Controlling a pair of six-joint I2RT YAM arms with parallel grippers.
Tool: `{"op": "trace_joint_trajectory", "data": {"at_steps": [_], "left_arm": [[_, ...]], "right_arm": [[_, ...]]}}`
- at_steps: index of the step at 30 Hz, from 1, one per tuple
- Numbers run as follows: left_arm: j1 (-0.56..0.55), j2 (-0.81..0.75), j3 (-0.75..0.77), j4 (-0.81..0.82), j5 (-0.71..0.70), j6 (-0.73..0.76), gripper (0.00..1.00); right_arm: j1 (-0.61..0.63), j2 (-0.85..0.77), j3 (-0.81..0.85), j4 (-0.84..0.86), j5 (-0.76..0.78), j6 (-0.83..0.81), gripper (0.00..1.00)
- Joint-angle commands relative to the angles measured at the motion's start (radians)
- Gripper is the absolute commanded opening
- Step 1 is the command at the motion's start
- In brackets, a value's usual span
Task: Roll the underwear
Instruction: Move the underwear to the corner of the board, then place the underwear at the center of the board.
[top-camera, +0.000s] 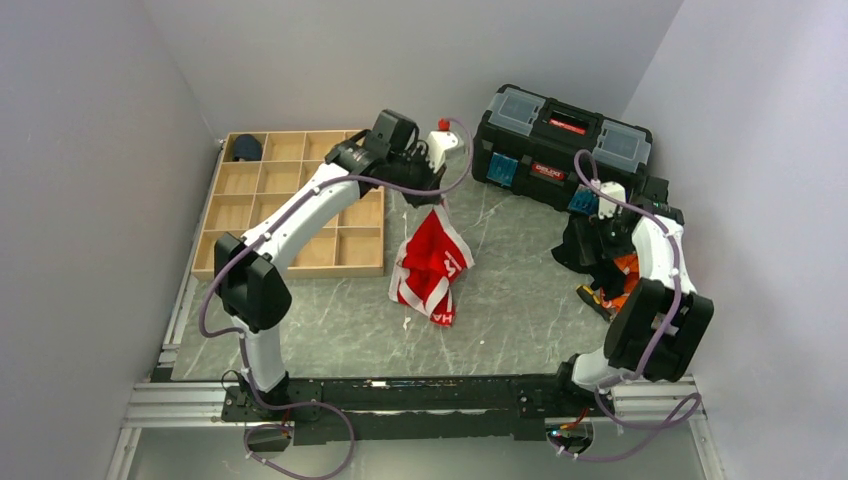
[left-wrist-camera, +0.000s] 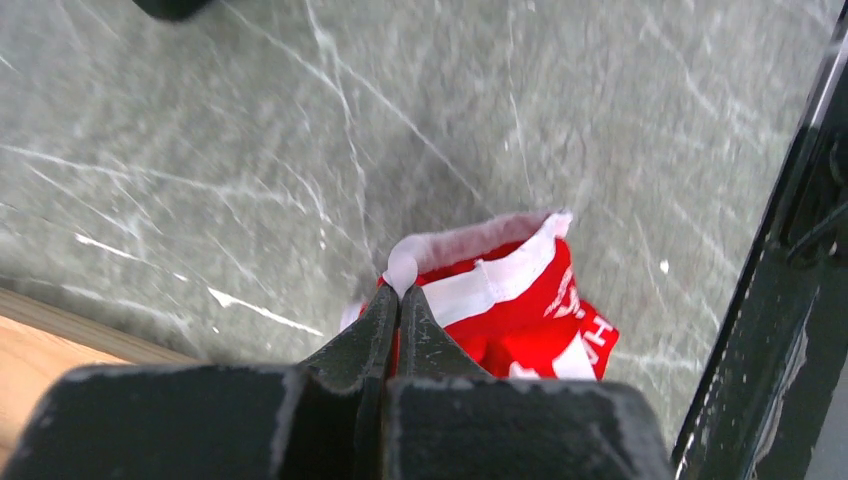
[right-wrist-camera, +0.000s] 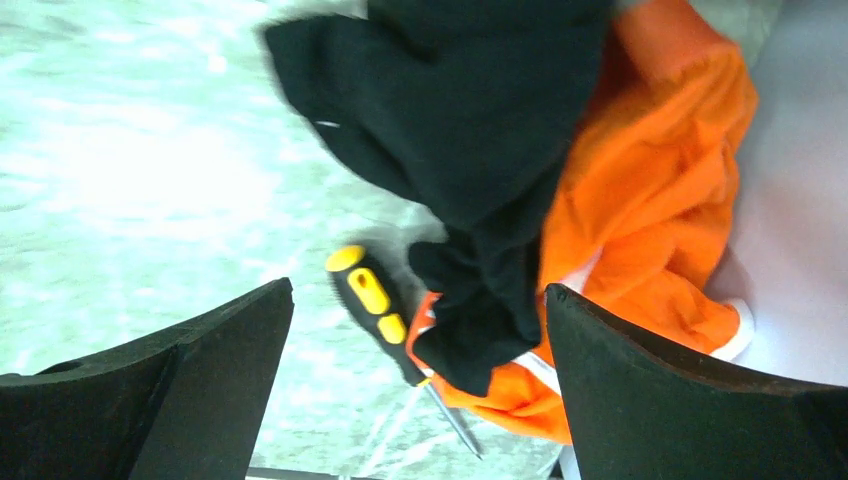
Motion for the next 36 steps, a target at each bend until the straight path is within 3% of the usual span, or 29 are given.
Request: {"op": "trace_joint_trajectory", "data": {"at_steps": [1,7,12,14,19,20,22,26,30,36], "left_arm": [[0.012,0.023,0.146,0.043,0.037,-0.078,0.00],[0.011,0.052,0.297,0.059,0.033,-0.148,0.00],[0.012,0.027,0.382,0.037,0.042,-0.179,0.00],[0.002,-0.025,0.292,0.062,0.062,-0.190,0.00],[-0.073,-0.188,-0.217,0.162,0.112,-0.166,0.00],[-0.096,-0.206,-0.302,0.161,0.108,-0.140,0.07],[-0.131,-0.227,-0.432,0.138,0.080,-0.070,0.40],[-0.143,-0.245,-0.567,0.069,-0.003,0.030,0.72],[-0.142,-0.337,-0.630,0.093,-0.090,0.072,0.87],[-0.061,-0.410,-0.641,0.156,-0.123,0.076,0.90]], "right_arm": [[0.063,-0.118,0.047,-0.058,-0.204,0.009,1.00],[0.219,-0.240,0.023,0.012,-0.338,0.077,0.99],[0.232,-0.240,0.061,0.049,-0.383,0.141,0.99],[0.232,-0.234,0.068,0.055,-0.394,0.150,0.99],[0.232,-0.229,0.056,0.054,-0.396,0.141,0.99],[0.234,-0.225,0.053,0.051,-0.402,0.135,0.99],[0.239,-0.212,0.048,0.038,-0.412,0.125,0.99],[0.273,-0.193,0.019,0.045,-0.435,0.114,0.99],[0.379,-0.173,-0.012,0.091,-0.428,0.115,0.99],[0.511,-0.073,-0.010,0.255,-0.367,0.184,0.99]]}}
